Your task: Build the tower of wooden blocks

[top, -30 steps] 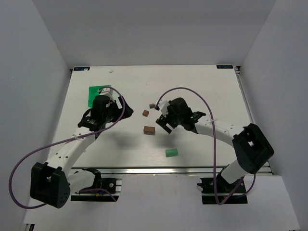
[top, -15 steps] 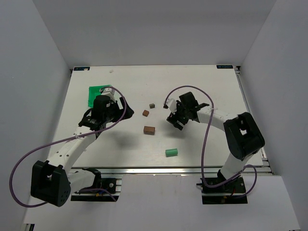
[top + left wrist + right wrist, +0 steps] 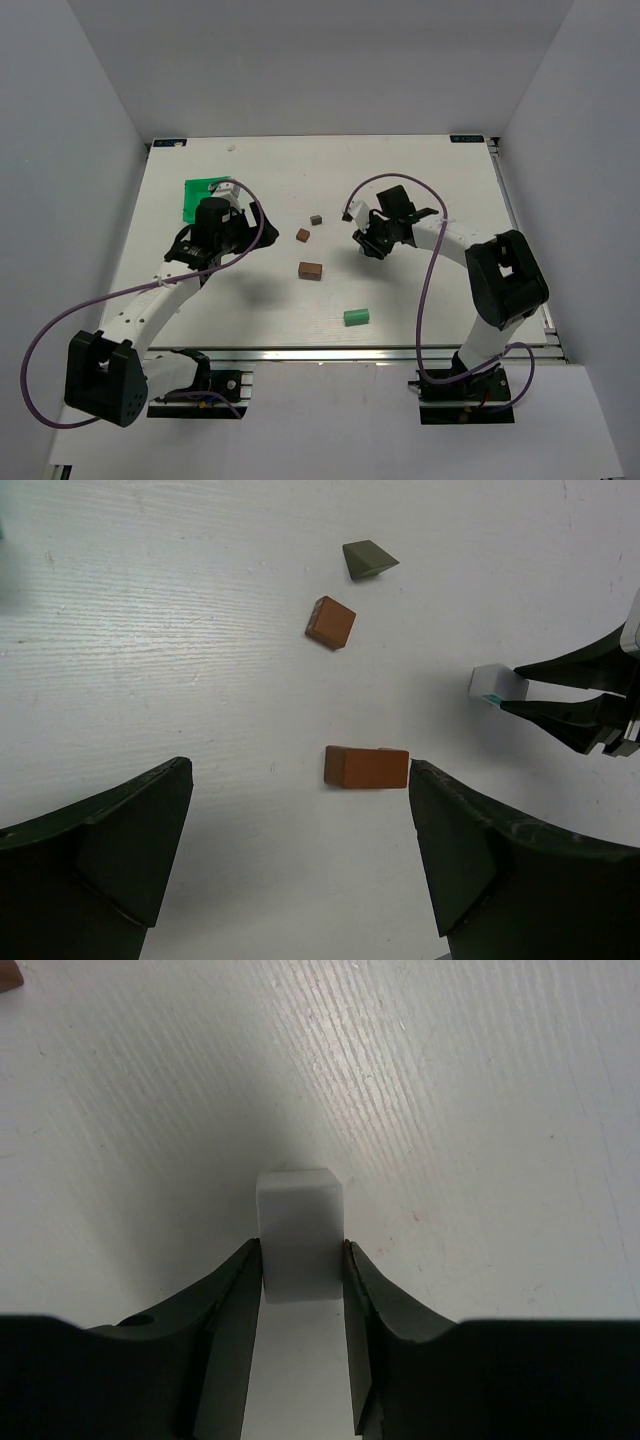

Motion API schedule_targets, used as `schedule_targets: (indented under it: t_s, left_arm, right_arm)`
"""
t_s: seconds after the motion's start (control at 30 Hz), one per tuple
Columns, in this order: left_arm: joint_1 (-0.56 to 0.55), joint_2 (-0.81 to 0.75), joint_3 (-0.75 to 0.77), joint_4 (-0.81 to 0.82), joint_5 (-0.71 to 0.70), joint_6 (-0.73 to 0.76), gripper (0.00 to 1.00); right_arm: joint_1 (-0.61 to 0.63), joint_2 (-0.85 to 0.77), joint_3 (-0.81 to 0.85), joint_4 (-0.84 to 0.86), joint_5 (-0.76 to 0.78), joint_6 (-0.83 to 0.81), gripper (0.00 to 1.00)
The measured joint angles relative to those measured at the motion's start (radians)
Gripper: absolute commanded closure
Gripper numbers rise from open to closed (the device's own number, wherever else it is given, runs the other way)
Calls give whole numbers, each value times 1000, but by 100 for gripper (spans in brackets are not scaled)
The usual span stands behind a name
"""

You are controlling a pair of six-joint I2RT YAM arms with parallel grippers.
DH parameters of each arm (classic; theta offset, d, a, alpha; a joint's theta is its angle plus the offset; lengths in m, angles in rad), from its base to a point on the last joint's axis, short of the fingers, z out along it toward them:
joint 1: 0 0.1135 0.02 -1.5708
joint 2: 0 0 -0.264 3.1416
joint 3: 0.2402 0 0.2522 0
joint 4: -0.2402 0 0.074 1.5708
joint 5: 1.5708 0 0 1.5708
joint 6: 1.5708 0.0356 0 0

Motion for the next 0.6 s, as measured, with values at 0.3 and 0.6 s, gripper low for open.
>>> schedule_targets:
  t_s: [0.3, 0.6]
  left_arm:
    - [0, -1, -12, 10, -2, 3, 2]
    - [0, -18, -32, 6, -20, 4, 2]
  right_arm:
    - [48, 2, 131, -106, -88, 18, 82]
    - [247, 3, 220, -127, -109, 76, 81]
